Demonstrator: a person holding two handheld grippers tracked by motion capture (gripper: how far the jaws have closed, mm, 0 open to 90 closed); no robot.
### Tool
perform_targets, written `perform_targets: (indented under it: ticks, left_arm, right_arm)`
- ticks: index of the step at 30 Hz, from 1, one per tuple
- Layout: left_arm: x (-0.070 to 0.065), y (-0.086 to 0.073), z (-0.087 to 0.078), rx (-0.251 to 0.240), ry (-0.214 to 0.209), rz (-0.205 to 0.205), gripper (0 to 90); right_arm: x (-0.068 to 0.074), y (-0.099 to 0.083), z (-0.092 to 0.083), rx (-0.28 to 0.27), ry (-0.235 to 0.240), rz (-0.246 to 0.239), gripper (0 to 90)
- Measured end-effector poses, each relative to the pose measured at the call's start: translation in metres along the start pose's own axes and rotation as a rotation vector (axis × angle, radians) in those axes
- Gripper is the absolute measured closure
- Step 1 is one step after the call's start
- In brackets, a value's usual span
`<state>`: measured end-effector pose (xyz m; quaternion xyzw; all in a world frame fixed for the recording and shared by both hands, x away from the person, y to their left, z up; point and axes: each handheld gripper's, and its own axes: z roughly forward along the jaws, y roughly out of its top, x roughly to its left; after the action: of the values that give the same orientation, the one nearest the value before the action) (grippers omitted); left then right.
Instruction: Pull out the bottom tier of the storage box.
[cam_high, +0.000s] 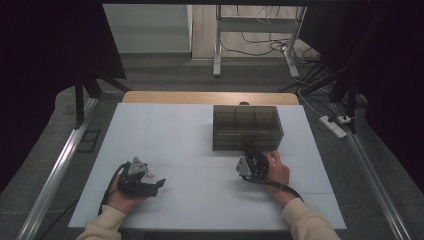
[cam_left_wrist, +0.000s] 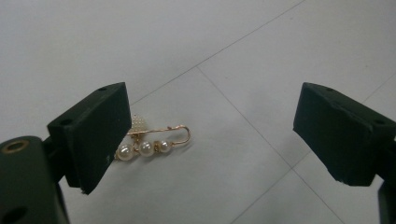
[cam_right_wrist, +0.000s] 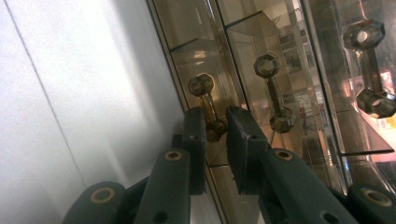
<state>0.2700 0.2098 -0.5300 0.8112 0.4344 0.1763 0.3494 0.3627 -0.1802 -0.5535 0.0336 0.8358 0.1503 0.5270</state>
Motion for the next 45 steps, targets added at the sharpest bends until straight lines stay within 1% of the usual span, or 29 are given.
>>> perform_targets:
  ticks: [4,5,10,16,17,21,23,24,26,27,31,32,36,42,45]
  left_arm:
    - [0.0001,-0.0001,-0.0002,0.0,0.0,0.0,10.3]
    - [0.0001,-0.0001,-0.0003,-0.001,0.0,0.0,10.3]
    - [0.0006,-0.0004,-0.0007,-0.005,0.001,-0.001,10.3]
    - [0.0012,-0.0009,-0.0014,-0.009,0.003,-0.006,10.4]
    - [0.0011,-0.0009,-0.0015,-0.009,0.003,-0.006,10.3]
    - [0.0015,-0.0012,-0.002,-0.01,0.003,-0.006,10.4]
    - [0.0016,-0.0013,-0.0018,-0.009,0.003,-0.006,10.3]
    - [0.0015,-0.0013,-0.0018,-0.009,0.003,-0.006,10.3]
    - [0.0014,-0.0012,-0.0019,-0.01,0.003,-0.005,10.3]
    - [0.0014,-0.0012,-0.0019,-0.01,0.003,-0.005,10.3]
    - [0.0013,-0.0012,-0.0017,-0.009,0.003,-0.007,10.4]
    - [0.0011,-0.0012,-0.0017,-0.009,0.003,-0.006,10.3]
    - [0.0011,-0.0012,-0.0017,-0.01,0.003,-0.006,10.3]
    - [0.0011,-0.0012,-0.002,-0.011,0.004,-0.006,10.3]
    - [0.0014,-0.0012,-0.0022,-0.011,0.004,-0.006,10.3]
  right_arm:
    - [0.0022,0.0003,0.0002,0.001,-0.012,-0.004,77.3]
    - [0.0019,0.0002,0.0001,0.001,-0.017,-0.022,77.4]
    - [0.0034,0.0,0.0002,-0.003,-0.026,-0.034,77.8]
    - [0.0035,0.0005,-0.001,0.003,-0.03,-0.019,78.1]
    - [0.0029,0.0,-0.0011,0.0,-0.033,-0.033,78.3]
    - [0.0028,-0.0005,-0.0018,0.003,-0.031,-0.033,78.5]
    - [0.0033,-0.0004,-0.0016,0.003,-0.034,-0.029,78.4]
    - [0.0036,-0.0004,-0.0014,0.001,-0.037,-0.022,78.2]
    - [0.0033,-0.0006,-0.0005,0.001,-0.027,-0.007,77.2]
    - [0.0036,-0.0007,0.0002,-0.003,-0.024,0.009,76.8]
    - [0.0035,0.0003,0.0003,-0.009,-0.023,0.025,75.0]
    - [0.0047,0.0013,0.0,-0.004,-0.025,0.039,74.9]
    - [0.0056,0.0022,0.0005,-0.001,-0.036,0.024,75.7]
    - [0.0079,0.0034,0.0004,0.019,-0.059,-0.007,77.4]
    - [0.0078,0.0033,0.0004,0.017,-0.057,0.0,77.4]
